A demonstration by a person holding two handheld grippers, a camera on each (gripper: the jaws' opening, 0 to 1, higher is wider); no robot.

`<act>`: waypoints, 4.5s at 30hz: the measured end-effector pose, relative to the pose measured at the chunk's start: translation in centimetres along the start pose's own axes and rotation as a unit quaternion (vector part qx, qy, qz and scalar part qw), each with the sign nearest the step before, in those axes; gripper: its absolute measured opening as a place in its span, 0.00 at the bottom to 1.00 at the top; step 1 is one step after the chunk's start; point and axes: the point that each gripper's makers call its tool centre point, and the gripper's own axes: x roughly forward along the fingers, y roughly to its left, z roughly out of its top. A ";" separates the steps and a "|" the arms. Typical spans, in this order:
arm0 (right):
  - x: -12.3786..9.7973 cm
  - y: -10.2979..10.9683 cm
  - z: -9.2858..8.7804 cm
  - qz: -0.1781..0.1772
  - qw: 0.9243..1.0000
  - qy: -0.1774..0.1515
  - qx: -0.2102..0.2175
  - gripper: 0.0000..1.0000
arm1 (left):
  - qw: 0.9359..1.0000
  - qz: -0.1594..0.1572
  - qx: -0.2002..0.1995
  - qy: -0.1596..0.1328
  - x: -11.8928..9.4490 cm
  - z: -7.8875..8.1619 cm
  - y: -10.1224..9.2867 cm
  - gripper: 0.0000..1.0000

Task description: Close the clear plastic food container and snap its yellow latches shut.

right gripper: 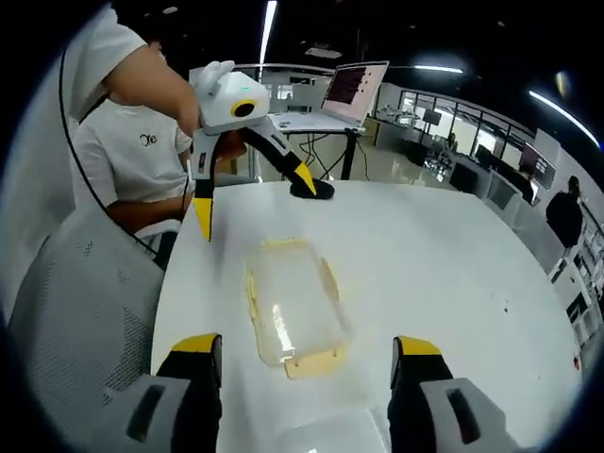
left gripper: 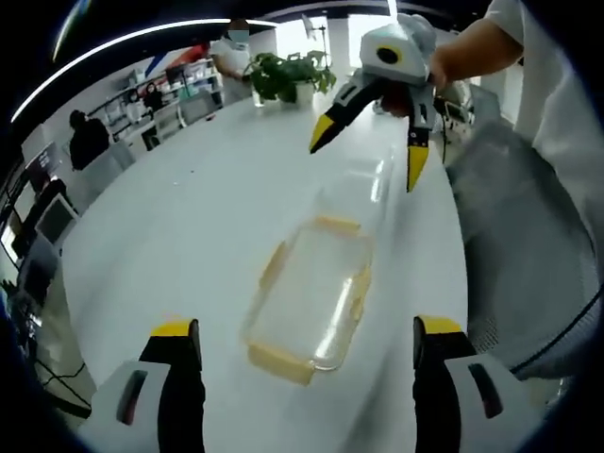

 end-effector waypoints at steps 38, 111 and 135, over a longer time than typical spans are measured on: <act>3.8 -0.7 -3.5 0.048 0.991 0.094 -0.080 0.58 | 0.990 -0.070 0.089 0.082 3.1 -3.8 0.8 0.75; 5.4 0.0 -5.7 0.107 0.973 0.175 -0.108 0.37 | 0.971 -0.118 0.137 0.154 3.2 -5.4 0.9 0.38; 1.5 0.1 -2.3 0.104 0.978 0.145 -0.110 0.37 | 0.973 -0.107 0.146 0.145 -0.5 -1.7 0.6 0.37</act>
